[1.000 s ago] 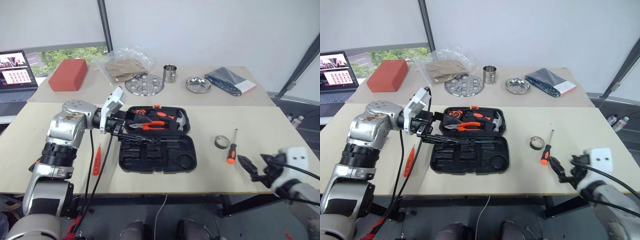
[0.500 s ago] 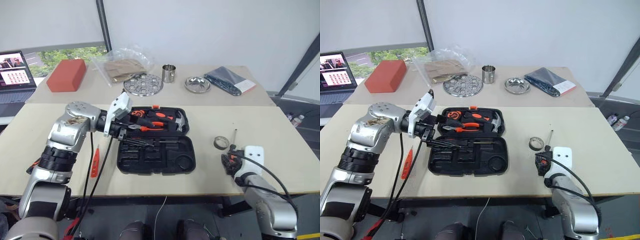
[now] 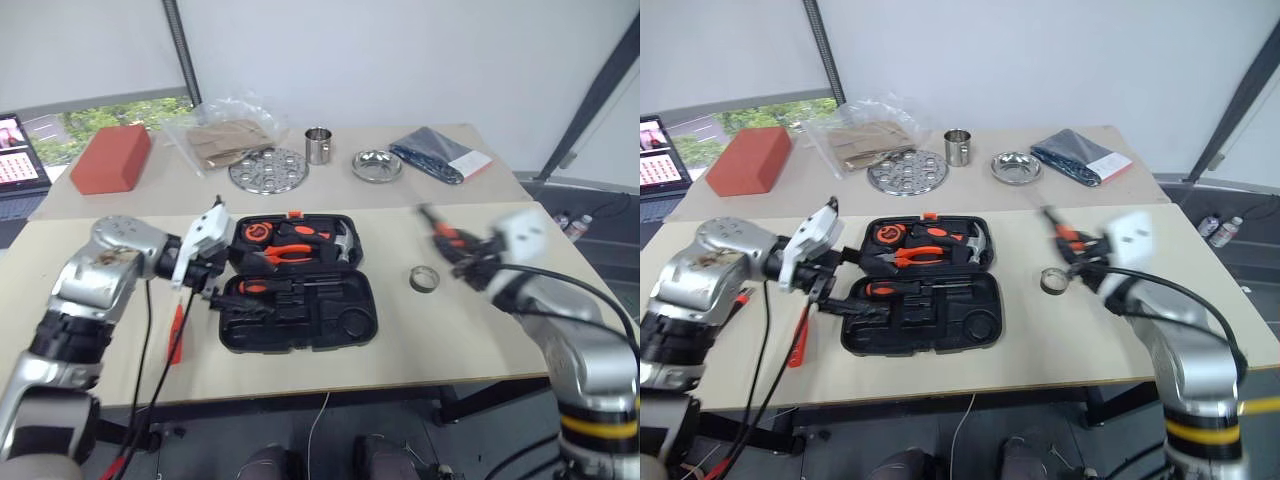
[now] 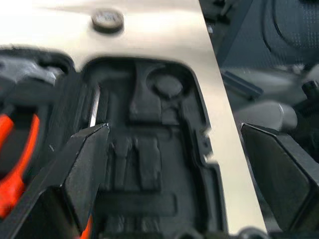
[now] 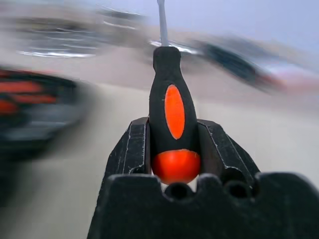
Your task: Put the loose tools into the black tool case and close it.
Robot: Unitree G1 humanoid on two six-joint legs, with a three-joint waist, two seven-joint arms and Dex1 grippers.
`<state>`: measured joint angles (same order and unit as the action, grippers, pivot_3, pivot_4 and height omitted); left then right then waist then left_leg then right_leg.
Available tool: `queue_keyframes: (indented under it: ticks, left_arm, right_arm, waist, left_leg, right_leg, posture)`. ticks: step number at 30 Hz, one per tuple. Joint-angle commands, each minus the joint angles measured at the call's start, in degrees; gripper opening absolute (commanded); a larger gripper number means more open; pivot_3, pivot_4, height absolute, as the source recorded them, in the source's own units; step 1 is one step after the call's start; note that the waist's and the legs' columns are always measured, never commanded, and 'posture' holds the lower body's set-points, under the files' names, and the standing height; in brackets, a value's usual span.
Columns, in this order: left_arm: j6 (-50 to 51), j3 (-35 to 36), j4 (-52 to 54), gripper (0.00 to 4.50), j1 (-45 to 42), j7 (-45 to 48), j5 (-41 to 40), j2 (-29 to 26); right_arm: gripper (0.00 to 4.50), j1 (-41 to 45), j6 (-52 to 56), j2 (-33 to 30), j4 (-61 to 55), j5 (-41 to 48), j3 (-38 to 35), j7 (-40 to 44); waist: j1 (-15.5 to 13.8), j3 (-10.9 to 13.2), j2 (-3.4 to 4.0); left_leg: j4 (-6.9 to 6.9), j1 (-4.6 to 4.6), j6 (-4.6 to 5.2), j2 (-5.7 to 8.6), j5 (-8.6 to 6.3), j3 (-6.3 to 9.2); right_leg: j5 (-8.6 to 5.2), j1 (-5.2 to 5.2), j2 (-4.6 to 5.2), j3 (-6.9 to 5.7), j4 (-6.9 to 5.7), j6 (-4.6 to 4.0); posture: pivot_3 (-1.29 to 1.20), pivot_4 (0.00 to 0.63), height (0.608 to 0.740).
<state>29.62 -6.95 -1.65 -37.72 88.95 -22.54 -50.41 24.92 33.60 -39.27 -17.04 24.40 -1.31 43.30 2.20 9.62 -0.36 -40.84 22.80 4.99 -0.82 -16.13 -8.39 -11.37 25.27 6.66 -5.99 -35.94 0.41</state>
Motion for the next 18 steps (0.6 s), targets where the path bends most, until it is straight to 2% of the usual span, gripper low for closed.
queue_keyframes:
  ticks: [1, 3, 7, 13, 15, 16, 18]
  left_arm:
    - [-1.92, 1.73, 1.64, 4.5, 0.68, 0.9, -0.3, -2.24]
    - [-1.8, 2.27, 1.71, 4.5, 1.41, 1.4, -0.7, -3.53]
    - [-1.21, 4.11, 2.0, 4.5, 2.71, 0.89, -1.45, -5.56]
    - [-0.04, 7.02, 2.23, 4.5, 3.63, -2.05, -2.04, -5.91]
    - [0.39, 7.47, 2.39, 4.5, 3.66, -2.68, -2.19, -5.87]
    - [0.53, 7.58, 2.39, 4.5, 3.57, -3.07, -2.24, -5.84]
    - [0.66, 7.69, 2.35, 4.5, 3.51, -3.51, -2.41, -5.88]
  right_arm:
    - [0.93, 5.78, -6.48, -0.79, 6.3, -2.63, 9.2, 13.52]
    - [0.93, 9.83, -11.54, -0.61, 10.98, -6.37, 14.05, 18.58]
    - [0.93, 16.5, -18.67, 1.97, 20.07, -12.27, 20.14, 23.51]
    - [0.93, 19.94, -23.67, 4.63, 29.38, -18.37, 23.28, 24.26]
    - [1.93, 19.77, -25.4, 4.49, 30.9, -19.7, 23.7, 25.24]
    - [2.04, 19.97, -25.12, 4.93, 31.52, -19.83, 23.07, 24.83]
    - [2.83, 20.64, -22.84, 6.34, 31.72, -18.81, 21.11, 23.67]
  waist:
    - [-0.33, -0.01, -0.06]
    - [-1.02, 0.01, -0.05]
    - [-1.64, 0.02, -0.07]
    - [-1.74, 0.04, -0.15]
    - [-1.53, 0.04, -0.15]
    - [-1.49, 0.04, -0.15]
    - [-1.34, 0.04, -0.15]
  left_leg:
    - [-0.01, 0.03, -0.03, -0.04, 0.02, 0.04]
    - [-0.01, 0.2, -0.05, -0.02, 0.03, 0.09]
    - [-0.27, 0.83, 0.06, 0.07, -0.02, -0.02]
    - [-0.5, 1.05, 0.1, 0.07, -0.04, 0.0]
    - [-0.5, 1.04, 0.09, 0.07, -0.04, 0.0]
    - [-0.51, 1.04, 0.09, 0.06, -0.03, -0.01]
    - [-0.5, 1.01, 0.07, 0.05, -0.03, -0.01]
  right_leg:
    - [0.04, 0.01, -0.12, 0.08, -0.02, -0.18]
    - [0.03, 0.13, -0.18, 0.21, -0.07, -0.24]
    - [0.09, 0.69, -0.13, 0.38, -0.11, -0.14]
    - [0.13, 0.81, -0.13, 0.35, -0.13, -0.06]
    - [0.13, 0.8, -0.14, 0.35, -0.16, -0.06]
    - [0.13, 0.81, -0.14, 0.35, -0.18, -0.06]
    - [0.13, 0.81, -0.14, 0.36, -0.22, -0.06]
  posture:
    - [0.0, 0.15, 0.734]
    - [0.0, 0.15, 0.734]
    - [0.0, 0.15, 0.734]
    - [0.0, 0.15, 0.734]
    - [0.0, 0.15, 0.734]
    - [0.0, 0.15, 0.734]
    - [0.0, 0.15, 0.734]
